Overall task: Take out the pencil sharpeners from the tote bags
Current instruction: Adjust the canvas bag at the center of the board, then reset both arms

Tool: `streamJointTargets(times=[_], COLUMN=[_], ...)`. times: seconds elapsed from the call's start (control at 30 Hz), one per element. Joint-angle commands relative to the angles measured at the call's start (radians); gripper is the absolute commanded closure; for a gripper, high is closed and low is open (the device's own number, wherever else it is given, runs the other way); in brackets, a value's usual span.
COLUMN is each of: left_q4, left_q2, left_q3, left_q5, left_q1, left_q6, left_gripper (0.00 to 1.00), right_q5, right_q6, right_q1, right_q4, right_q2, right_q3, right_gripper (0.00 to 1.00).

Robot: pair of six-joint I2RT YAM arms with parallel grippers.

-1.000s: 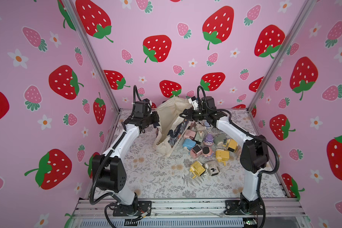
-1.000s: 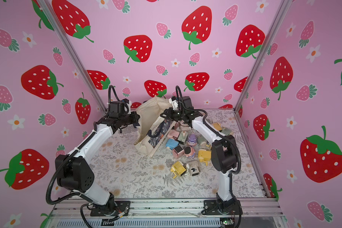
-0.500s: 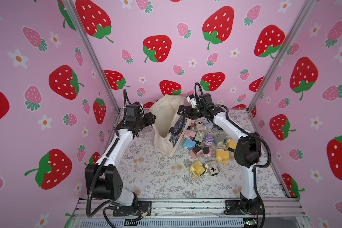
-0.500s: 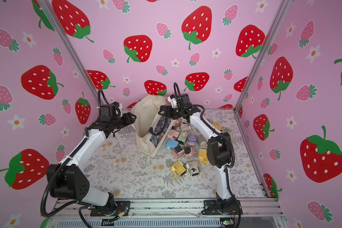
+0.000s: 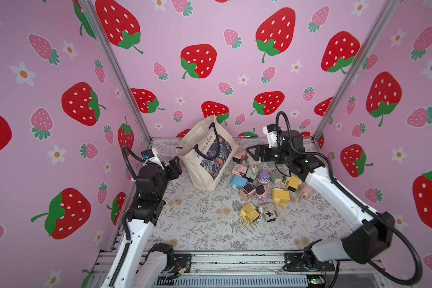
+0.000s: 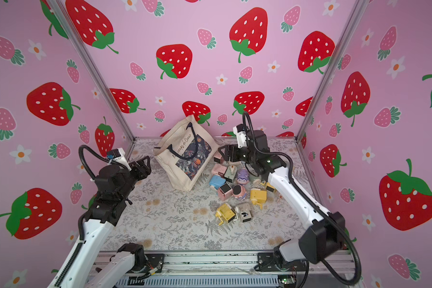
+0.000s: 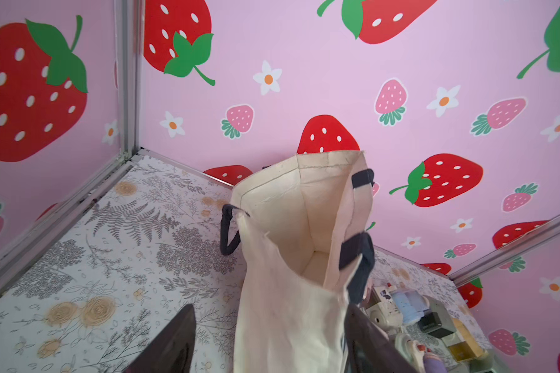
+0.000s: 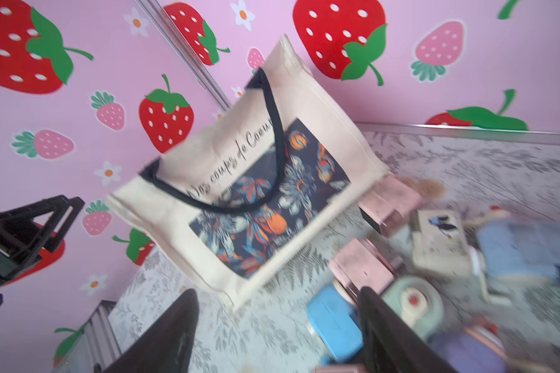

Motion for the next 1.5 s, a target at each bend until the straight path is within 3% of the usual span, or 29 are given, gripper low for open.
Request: streamJointTargets(times=[0.0, 0.07, 0.13, 0.23, 0.43, 0.53, 0.57, 0.7, 0.83, 0.9, 0.97, 1.03, 1.07, 1.13, 1.17, 1.23, 1.3, 1.33, 1.47], left_q4=[0.081, 0.126, 0.280, 0.464, 0.381, 0.535, 0.627, 0.722, 0.999, 0.776, 0.896, 0.915, 1.016, 1.210, 1.228, 1.029, 1.000, 0.905, 0.887], left_q2=[-0.113, -0.192, -0.254, -0.312, -0.321, -0.254, -0.200, 0.100, 0.467, 0.493, 0.557, 0.578, 0.634, 0.803, 0.843, 0.768, 0.802, 0.787, 0.790], left_q3=[-0.145, -0.274, -0.437, -0.612, -0.607, -0.661, -0.684, -0.611, -0.557, -0.433, -0.437, -0.436, -0.456, -0.458, -0.432, -0.396, -0.349, -0.320, -0.308], left_q5=[-0.128, -0.205, -0.261, -0.343, -0.326, -0.301, -0.300, -0.242, -0.199, -0.156, -0.216, -0.214, -0.209, -0.217, -0.289, -0.183, -0.145, -0.111, -0.056], left_q1=[0.000, 0.002, 0.001, 0.002, 0.002, 0.004, 0.008, 0.014, 0.013, 0.011, 0.004, 0.003, 0.002, -0.023, -0.069, -0.006, 0.014, 0.026, 0.052], left_q6=[0.074, 0.087, 0.094, 0.106, 0.119, 0.176, 0.186, 0.237, 0.244, 0.273, 0.335, 0.360, 0.374, 0.419, 0.465, 0.398, 0.394, 0.392, 0.382], left_gripper=[0.27, 0.27, 0.27, 0.28, 0.28, 0.28, 0.25, 0.24, 0.23, 0.25, 0.25, 0.25, 0.25, 0.26, 0.24, 0.24, 0.22, 0.22, 0.25], right_q5=[0.303, 0.484, 0.638, 0.791, 0.871, 0.938, 0.955, 0.866, 0.834, 0.834, 0.826, 0.808, 0.796, 0.721, 0.689, 0.596, 0.517, 0.494, 0.445], right_q6=[-0.101, -0.136, -0.153, -0.167, -0.207, -0.252, -0.211, -0.234, -0.269, -0.303, -0.304, -0.311, -0.343, -0.346, -0.368, -0.380, -0.412, -0.422, -0.391], right_q1=[-0.006, -0.006, -0.007, -0.019, -0.081, -0.126, -0.154, -0.220, -0.296, -0.318, -0.342, -0.350, -0.351, -0.353, -0.360, -0.377, -0.386, -0.386, -0.425], right_q4=[0.087, 0.135, 0.112, 0.128, 0.196, 0.369, 0.346, 0.403, 0.514, 0.626, 0.781, 0.943, 1.032, 0.851, 0.889, 0.828, 0.815, 0.794, 0.750], right_q2=[-0.184, -0.310, -0.397, -0.493, -0.520, -0.487, -0.473, -0.441, -0.324, -0.265, -0.173, -0.052, 0.008, 0.010, 0.035, 0.045, 0.070, 0.072, 0.099], right_q3=[-0.249, -0.410, -0.498, -0.622, -0.764, -0.853, -0.841, -0.843, -0.829, -0.854, -0.901, -0.930, -0.925, -0.844, -0.841, -0.808, -0.781, -0.769, -0.733], right_gripper=[0.22, 0.19, 0.18, 0.14, 0.13, 0.10, 0.09, 0.08, 0.06, 0.05, 0.06, 0.06, 0.05, 0.02, 0.00, 0.01, 0.01, 0.01, 0.01])
